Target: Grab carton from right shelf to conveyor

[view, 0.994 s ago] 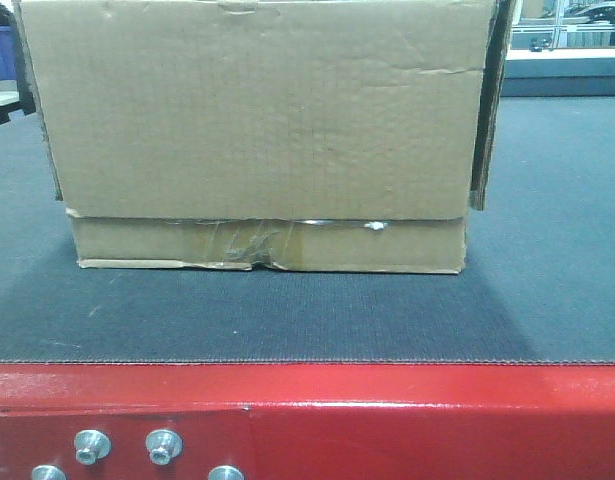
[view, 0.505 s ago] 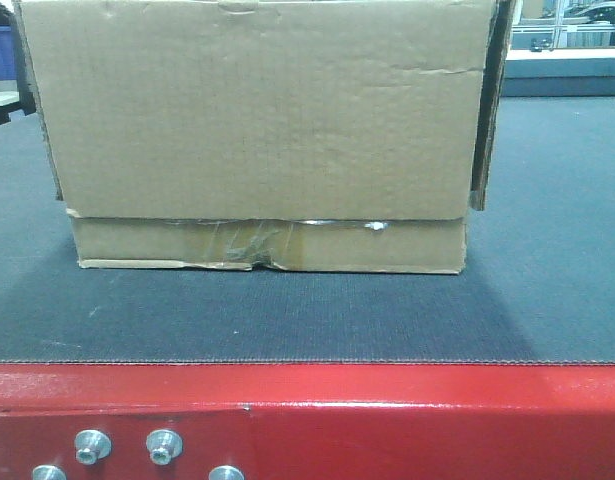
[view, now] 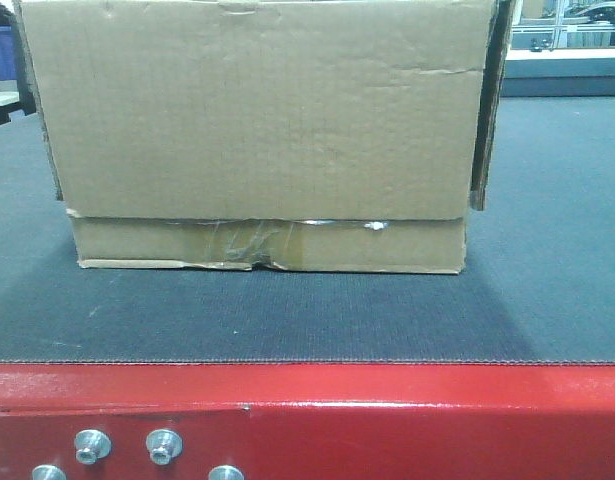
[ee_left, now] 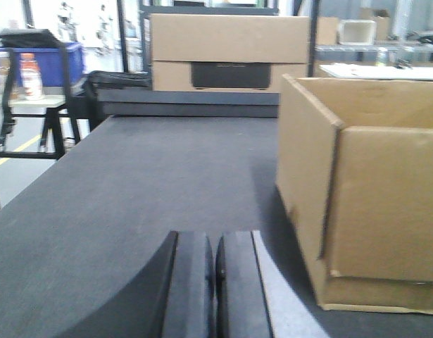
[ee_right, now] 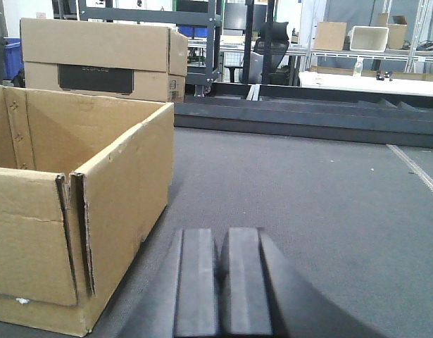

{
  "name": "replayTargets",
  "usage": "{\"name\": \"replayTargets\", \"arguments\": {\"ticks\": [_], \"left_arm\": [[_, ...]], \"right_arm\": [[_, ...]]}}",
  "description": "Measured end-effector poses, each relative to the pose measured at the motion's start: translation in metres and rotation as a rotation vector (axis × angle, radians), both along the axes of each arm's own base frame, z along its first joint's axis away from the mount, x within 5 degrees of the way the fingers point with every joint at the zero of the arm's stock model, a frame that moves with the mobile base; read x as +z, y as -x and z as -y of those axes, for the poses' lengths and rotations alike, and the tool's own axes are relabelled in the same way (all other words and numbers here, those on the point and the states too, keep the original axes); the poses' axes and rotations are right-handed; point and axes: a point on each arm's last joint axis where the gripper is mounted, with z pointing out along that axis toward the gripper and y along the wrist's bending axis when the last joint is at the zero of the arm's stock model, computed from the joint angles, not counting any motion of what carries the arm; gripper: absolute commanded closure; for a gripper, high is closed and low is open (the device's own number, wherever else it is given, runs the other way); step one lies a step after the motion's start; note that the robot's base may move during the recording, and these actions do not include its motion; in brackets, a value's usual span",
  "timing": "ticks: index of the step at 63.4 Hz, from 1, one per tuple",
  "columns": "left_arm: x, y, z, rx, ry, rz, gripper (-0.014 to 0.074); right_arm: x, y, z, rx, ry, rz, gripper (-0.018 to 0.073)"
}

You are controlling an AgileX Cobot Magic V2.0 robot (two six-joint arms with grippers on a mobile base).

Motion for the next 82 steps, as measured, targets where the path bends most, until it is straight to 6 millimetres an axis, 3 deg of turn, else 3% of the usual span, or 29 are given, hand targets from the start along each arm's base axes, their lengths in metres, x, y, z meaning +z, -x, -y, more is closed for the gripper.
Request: {"name": "replayTargets", "arguments": {"ticks": [8,14,82], "left_arm": [[-0.029,-0.008,-0.001,0.021,0.005,0.021,0.0582],[-0.036,-0.01,-0.002,0.024,0.005,0.027,0.0582],[-0.036,-0.01,-0.002,0.025,0.004,0.041,0.0582]], "right_arm": [[-0.001,0.0,0.0,0.0,0.0,-0.002,0.0629],[0.0,0.0,0.0,0.0,0.0,0.0,0.0629],[-0.004,0.0,0.001,-0.029,0.0,-0.004,0.0629]]}}
